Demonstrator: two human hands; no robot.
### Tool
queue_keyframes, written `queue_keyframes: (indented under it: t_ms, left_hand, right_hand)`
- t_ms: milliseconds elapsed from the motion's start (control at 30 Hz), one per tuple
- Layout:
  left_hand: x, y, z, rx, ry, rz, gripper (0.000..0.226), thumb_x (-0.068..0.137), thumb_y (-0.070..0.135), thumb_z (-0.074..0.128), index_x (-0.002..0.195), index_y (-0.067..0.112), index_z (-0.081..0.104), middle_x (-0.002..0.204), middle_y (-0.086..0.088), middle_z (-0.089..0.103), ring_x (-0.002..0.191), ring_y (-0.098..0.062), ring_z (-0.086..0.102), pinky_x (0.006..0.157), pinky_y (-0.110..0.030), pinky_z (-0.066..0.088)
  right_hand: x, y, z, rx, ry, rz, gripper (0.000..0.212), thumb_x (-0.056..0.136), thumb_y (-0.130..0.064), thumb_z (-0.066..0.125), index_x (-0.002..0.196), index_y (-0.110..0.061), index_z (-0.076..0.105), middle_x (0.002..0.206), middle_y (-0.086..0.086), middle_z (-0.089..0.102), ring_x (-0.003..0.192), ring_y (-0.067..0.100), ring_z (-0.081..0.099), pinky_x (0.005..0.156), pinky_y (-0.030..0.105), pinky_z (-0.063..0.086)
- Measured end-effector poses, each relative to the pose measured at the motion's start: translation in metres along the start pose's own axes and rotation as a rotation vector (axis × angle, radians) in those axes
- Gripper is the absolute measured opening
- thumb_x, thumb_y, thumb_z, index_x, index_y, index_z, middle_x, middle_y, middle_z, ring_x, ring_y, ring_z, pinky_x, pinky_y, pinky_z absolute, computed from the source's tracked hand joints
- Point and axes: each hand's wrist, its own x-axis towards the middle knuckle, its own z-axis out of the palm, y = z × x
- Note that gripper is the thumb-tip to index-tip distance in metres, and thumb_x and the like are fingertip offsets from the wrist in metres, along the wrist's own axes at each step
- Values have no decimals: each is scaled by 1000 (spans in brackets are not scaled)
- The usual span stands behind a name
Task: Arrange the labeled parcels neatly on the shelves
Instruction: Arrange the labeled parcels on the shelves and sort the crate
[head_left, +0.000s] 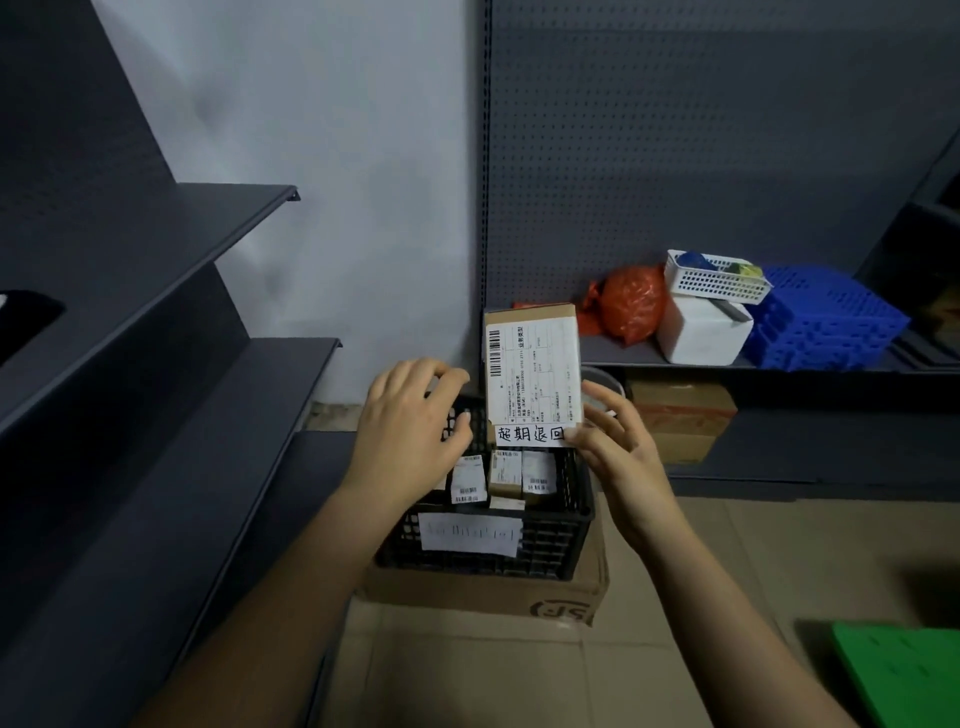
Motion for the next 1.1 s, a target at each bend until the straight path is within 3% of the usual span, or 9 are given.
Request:
queue_keyframes:
  t_ms: [100, 267, 433, 533, 667, 733, 833, 1000, 1100]
  left_hand:
    - [26, -7, 34, 5, -5, -37, 31, 77, 17, 73, 107, 13, 65, 100, -3, 60, 95, -22, 54, 87, -39, 42]
    - [52, -27, 82, 8, -65, -81, 30, 75, 15, 73, 104, 12, 65, 98, -3, 61, 93, -23, 56, 84, -38, 44]
    - [67, -60, 128, -3, -144, -113, 29, 74, 14, 73, 102, 12, 65, 97, -2, 59, 91, -21, 55, 84, -28, 34]
    - [76, -86, 157, -6, -227, -127, 31, 74, 15, 74, 103, 12, 64, 98, -2, 59, 91, -22, 56, 80, -29, 38]
    - [87, -129, 201, -31, -323, -122, 33, 74, 16, 74, 105, 12, 65, 97, -3, 59, 90, -23, 55, 79, -36, 45]
    - [90, -153, 226, -39, -380, -131, 33, 74, 16, 73, 105, 11, 65, 96, -3, 59, 90, -23, 56, 79, -37, 46]
    - [86, -186, 265, -51, -444, -148, 33, 72, 16, 74, 103, 12, 65, 95, -3, 58, 88, -23, 56, 77, -37, 45]
    - [61, -219, 334, -81, -564, -191, 29, 73, 18, 73, 101, 12, 64, 95, -5, 58, 88, -25, 56, 77, -39, 46]
    - [39, -226, 377, -103, -658, -219, 30, 69, 15, 75, 97, 10, 64, 91, -6, 60, 83, -27, 58, 72, -39, 47]
  right_hand:
    - [50, 10, -13, 4, -31, 36, 49, 77, -6, 74, 120, -25, 62, 120, 2, 68, 111, 18, 65, 83, 27, 52]
    - [111, 36, -24, 3, -35, 132, 50, 75, -12, 74, 120, -29, 63, 121, 3, 68, 111, 18, 65, 86, 29, 50]
    - [161, 69, -20, -1, -21, 214, 50, 72, -14, 74, 118, -30, 65, 119, 4, 69, 111, 19, 65, 89, 34, 50]
    - [189, 91, -13, 6, -18, 252, 45, 83, -1, 68, 120, -27, 63, 117, 5, 70, 111, 20, 65, 92, 35, 50]
    - [225, 126, 2, -21, -11, 327, 46, 82, -9, 72, 122, -29, 62, 118, 3, 69, 112, 19, 65, 94, 38, 49]
    - [241, 145, 9, -29, 9, 376, 48, 77, -17, 74, 122, -31, 62, 119, 3, 69, 112, 18, 65, 90, 36, 51]
    - [262, 177, 17, -10, 45, 454, 44, 85, -10, 69, 123, -30, 61, 118, 2, 69, 109, 17, 66, 79, 26, 52]
    - [281, 242, 21, 21, 110, 581, 41, 87, -4, 64, 125, -21, 60, 115, 5, 71, 108, 19, 67, 89, 33, 48]
    - [289, 283, 16, 28, 151, 675, 40, 87, -3, 64, 121, -22, 61, 112, 4, 73, 107, 17, 68, 89, 29, 48]
